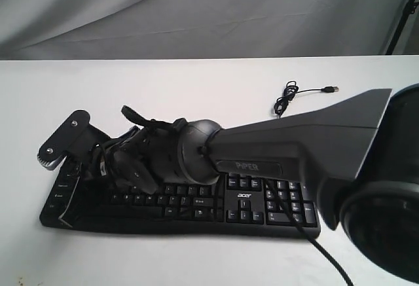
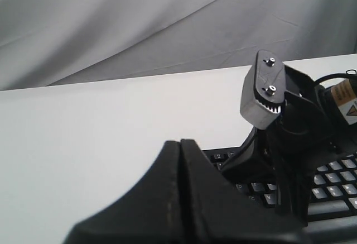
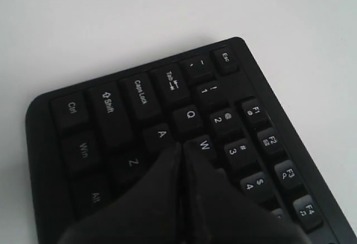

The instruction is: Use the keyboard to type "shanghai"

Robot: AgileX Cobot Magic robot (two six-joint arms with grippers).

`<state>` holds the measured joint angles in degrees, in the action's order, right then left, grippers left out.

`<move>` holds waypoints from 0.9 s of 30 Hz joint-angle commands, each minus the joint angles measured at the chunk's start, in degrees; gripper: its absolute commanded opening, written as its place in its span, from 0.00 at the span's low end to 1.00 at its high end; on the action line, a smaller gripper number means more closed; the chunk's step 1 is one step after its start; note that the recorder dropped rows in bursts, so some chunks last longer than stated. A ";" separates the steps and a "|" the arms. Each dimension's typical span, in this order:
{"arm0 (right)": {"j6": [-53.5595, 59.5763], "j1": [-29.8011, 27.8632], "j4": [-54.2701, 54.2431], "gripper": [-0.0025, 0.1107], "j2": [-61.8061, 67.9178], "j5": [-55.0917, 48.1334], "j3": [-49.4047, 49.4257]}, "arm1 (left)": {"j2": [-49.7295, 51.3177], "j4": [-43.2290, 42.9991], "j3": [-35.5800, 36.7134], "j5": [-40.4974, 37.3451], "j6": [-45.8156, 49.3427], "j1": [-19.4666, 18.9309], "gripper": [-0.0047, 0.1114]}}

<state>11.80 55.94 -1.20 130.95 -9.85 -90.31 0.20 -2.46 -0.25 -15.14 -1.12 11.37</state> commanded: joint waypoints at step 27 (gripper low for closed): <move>2.04 -0.52 -0.52 0.02 2.59 4.25 -0.47 | -0.20 -0.04 0.25 0.28 -0.16 0.23 0.04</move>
<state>13.60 55.81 -1.41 133.43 -5.93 -90.40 0.20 -2.46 -0.25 -15.14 -1.12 11.37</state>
